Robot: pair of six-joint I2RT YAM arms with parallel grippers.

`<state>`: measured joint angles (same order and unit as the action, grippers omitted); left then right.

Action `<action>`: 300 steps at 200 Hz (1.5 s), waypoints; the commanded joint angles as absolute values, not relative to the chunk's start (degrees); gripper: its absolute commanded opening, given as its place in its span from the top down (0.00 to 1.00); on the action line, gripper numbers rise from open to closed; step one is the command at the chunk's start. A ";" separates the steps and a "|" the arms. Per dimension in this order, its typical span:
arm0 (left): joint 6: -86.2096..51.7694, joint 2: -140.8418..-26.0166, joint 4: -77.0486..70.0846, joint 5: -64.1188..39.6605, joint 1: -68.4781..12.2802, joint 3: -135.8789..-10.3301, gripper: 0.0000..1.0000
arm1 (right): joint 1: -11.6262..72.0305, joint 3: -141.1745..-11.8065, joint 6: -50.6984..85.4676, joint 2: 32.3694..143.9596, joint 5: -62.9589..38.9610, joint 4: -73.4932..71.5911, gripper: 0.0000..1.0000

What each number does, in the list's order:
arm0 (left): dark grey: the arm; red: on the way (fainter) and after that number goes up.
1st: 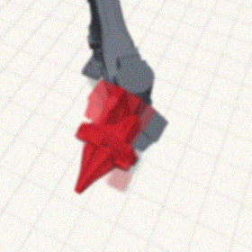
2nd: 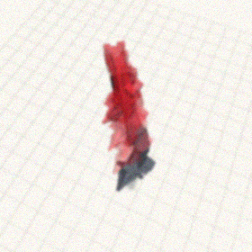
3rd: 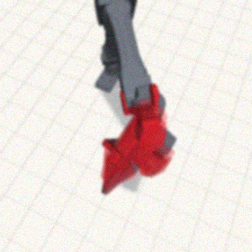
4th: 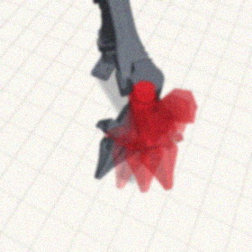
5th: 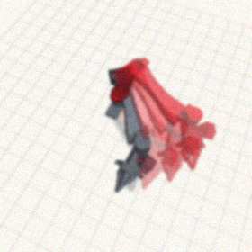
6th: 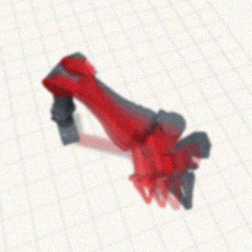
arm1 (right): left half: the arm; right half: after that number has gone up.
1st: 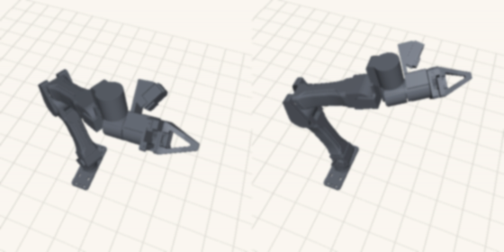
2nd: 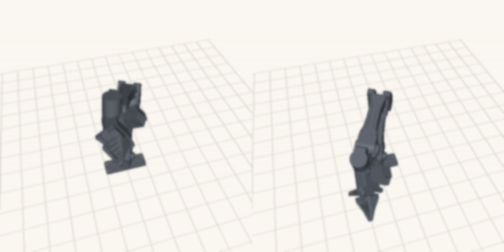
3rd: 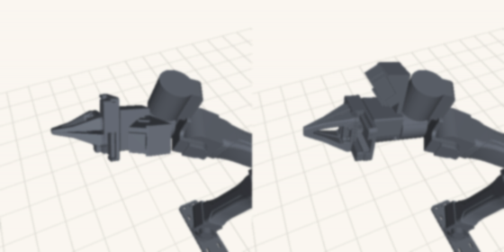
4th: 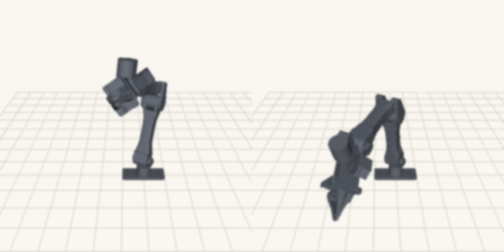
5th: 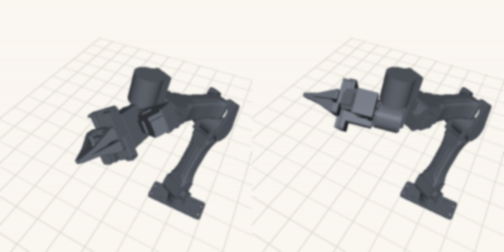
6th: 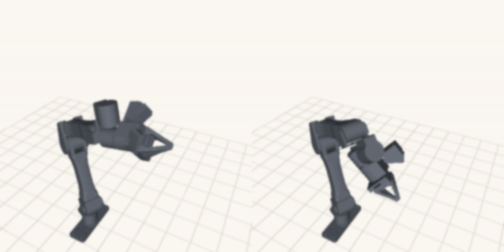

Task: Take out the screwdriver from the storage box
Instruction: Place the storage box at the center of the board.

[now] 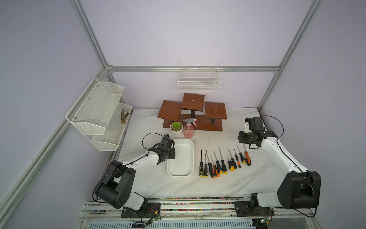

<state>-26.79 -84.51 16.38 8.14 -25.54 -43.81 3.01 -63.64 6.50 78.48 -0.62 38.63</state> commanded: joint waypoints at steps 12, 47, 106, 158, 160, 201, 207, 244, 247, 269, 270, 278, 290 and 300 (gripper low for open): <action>-24.92 -83.19 18.76 9.47 -25.58 -46.57 1.00 | 9.00 -61.34 10.72 74.37 -1.60 35.12 0.52; -24.08 -84.22 20.61 11.10 -25.58 -47.33 1.00 | 14.31 -59.31 13.07 70.80 -0.11 32.46 0.52; -24.95 -88.19 20.27 10.39 -25.66 -47.81 1.00 | 18.80 -53.56 14.68 62.61 -1.66 26.87 0.47; -25.55 -87.52 20.19 10.78 -25.84 -47.27 0.84 | 18.96 -46.63 13.89 60.26 -2.14 20.16 0.42; -25.57 -87.31 20.25 10.80 -25.91 -47.17 0.82 | 18.96 -46.46 13.89 60.11 -2.05 19.96 0.41; -25.42 -81.99 22.75 12.31 -26.02 -46.92 0.56 | 18.96 -42.30 14.28 57.94 0.90 15.74 0.00; -25.40 -81.51 23.52 12.55 -26.02 -47.03 0.53 | 18.90 -41.84 14.33 57.52 1.70 15.40 0.00; -25.05 -68.23 28.16 16.70 -26.02 -46.66 0.22 | 18.92 -37.87 13.32 54.31 6.69 11.42 0.01; -25.28 -67.17 28.39 17.84 -26.02 -46.53 0.18 | 18.94 -37.48 13.23 54.12 7.12 10.93 0.01; -26.24 -59.03 29.33 28.42 -25.62 -44.43 0.00 | 18.94 -35.27 13.12 53.29 11.89 8.25 0.00; -26.39 -58.69 29.34 29.11 -25.60 -44.28 0.00 | 18.96 -35.17 13.11 53.32 12.10 8.17 0.00; -27.69 -56.42 29.10 33.24 -25.05 -43.29 0.00 | 18.90 -34.01 12.99 53.22 13.08 6.55 0.00; -30.40 -54.28 29.93 39.32 -24.08 -42.33 0.00 | 18.89 -32.41 12.44 53.26 15.05 3.52 0.00; -31.62 -53.56 29.68 44.19 -23.59 -41.34 0.00 | 18.82 -30.48 12.59 53.06 17.24 1.51 0.00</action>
<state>-27.51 -55.48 28.16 28.08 -25.04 -43.66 18.55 -33.69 13.50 53.82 10.39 9.08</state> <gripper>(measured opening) 0.997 0.997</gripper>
